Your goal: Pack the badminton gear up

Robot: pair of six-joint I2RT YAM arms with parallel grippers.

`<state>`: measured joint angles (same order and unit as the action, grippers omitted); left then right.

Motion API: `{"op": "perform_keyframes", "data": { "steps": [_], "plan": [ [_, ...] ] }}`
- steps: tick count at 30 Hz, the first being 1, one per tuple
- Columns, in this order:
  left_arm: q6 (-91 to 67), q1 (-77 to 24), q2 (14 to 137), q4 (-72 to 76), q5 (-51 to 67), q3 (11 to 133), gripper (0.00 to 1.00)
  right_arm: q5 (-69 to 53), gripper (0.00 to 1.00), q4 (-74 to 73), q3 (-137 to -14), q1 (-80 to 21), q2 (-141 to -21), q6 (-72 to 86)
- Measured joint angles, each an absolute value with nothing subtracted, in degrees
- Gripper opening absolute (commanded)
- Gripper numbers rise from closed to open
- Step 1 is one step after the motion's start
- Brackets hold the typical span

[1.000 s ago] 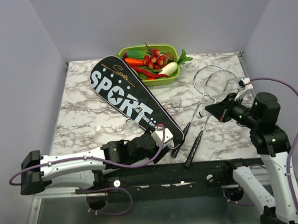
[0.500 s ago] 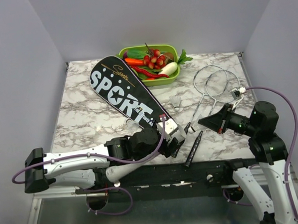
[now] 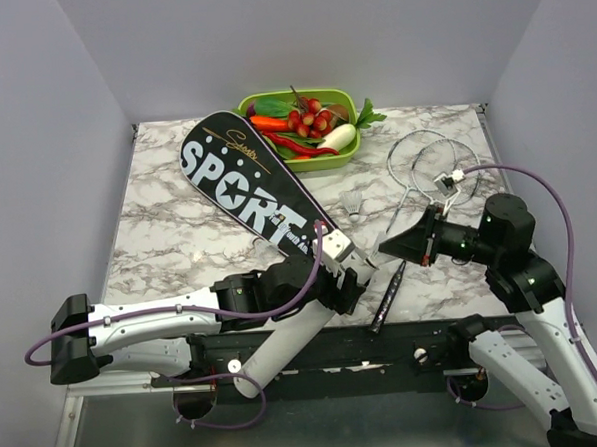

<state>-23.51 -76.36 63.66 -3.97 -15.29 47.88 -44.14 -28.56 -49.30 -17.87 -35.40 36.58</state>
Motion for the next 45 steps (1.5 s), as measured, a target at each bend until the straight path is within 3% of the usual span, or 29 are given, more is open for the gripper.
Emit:
{"op": "perform_keyframes", "data": {
  "steps": [9, 27, 34, 37, 41, 45],
  "plan": [
    [-22.0, -76.4, 63.6, -3.9, -14.2, 48.0, 0.00, -40.1, 0.01, -24.9, -48.2, -27.2, -40.8, 38.4],
    [-4.0, -76.2, 64.9, -7.8, -6.0, 54.0, 0.00, -42.9, 0.01, -24.1, -46.2, -29.0, -39.0, 40.2],
    [-2.6, -76.2, 64.7, -5.9, -5.3, 51.8, 0.00, -41.8, 0.01, -21.8, -43.4, -35.6, -40.0, 42.7],
    [-2.4, -76.4, 63.9, -5.3, -4.7, 50.8, 0.00, -39.7, 0.11, -21.3, -43.3, -38.5, -41.5, 43.4],
    [-2.4, -76.4, 62.1, -5.2, -4.4, 49.5, 0.00, -38.0, 0.46, -20.4, -43.4, -40.2, -42.3, 44.3],
    [-2.2, -76.5, 59.5, -5.4, -4.5, 47.1, 0.00, -34.9, 0.63, -22.9, -44.7, -40.6, -41.7, 43.7]
  ]
}}
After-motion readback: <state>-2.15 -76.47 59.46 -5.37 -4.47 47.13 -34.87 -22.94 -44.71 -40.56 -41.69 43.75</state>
